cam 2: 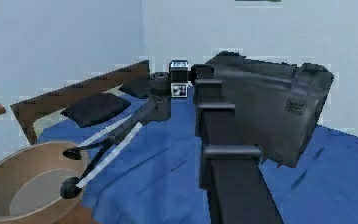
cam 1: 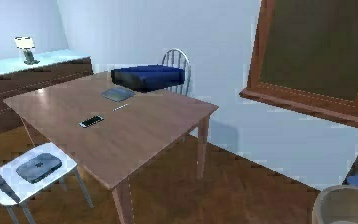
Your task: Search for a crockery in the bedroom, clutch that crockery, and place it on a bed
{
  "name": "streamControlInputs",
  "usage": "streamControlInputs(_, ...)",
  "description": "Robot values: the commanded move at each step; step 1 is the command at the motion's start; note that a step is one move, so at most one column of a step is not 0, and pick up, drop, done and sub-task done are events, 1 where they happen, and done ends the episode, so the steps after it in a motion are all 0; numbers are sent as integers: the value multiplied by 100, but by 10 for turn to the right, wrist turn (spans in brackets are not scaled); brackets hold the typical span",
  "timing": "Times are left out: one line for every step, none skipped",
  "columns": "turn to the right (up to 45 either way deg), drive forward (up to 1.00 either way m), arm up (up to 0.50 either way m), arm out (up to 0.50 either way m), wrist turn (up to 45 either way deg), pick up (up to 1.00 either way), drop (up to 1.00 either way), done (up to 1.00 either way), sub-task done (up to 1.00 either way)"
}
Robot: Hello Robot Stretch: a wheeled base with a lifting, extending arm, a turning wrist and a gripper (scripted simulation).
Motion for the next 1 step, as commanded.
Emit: streamControlInputs(-360,0,0,0,0,0,0,0,0)
